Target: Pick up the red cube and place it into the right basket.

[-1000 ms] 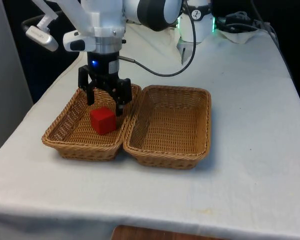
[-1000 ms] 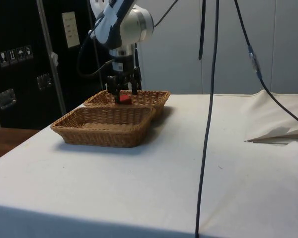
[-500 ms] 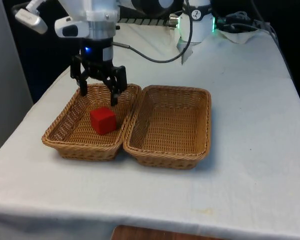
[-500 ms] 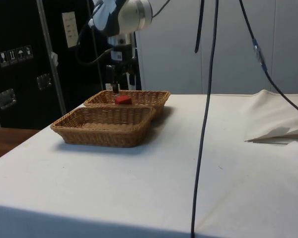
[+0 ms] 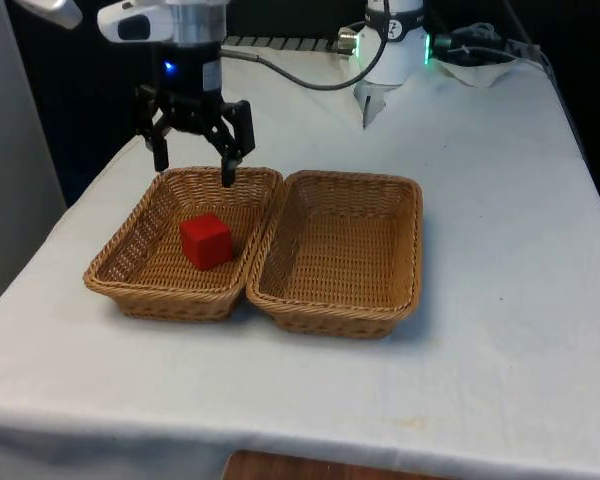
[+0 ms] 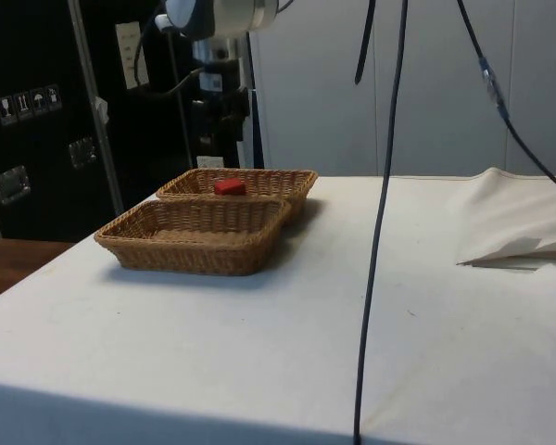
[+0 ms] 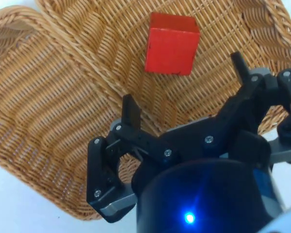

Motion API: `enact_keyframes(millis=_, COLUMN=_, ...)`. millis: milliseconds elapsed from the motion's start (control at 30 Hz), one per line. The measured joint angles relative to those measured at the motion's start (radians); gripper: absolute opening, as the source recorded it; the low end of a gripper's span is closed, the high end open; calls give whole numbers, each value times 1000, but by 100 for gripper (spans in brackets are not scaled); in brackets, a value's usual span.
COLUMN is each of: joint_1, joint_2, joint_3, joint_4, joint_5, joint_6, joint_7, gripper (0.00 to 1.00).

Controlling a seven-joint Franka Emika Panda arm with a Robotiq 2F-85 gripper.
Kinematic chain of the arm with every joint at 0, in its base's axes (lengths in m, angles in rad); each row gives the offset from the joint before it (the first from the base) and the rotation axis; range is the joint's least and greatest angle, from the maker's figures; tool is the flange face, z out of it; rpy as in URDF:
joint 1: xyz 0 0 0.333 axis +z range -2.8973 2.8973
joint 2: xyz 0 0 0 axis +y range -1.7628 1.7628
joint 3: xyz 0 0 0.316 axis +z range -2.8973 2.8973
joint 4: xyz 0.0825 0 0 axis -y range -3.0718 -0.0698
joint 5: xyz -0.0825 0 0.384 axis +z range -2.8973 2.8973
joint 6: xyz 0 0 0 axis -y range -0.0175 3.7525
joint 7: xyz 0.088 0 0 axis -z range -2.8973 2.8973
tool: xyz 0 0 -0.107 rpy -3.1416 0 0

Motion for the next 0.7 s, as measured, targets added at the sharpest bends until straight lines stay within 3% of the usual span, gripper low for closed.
enact_keyframes(millis=700, joint_1=56, joint_2=-70, joint_3=-1, joint_4=28, joint_5=-108, joint_6=-139, joint_7=6, gripper=100)
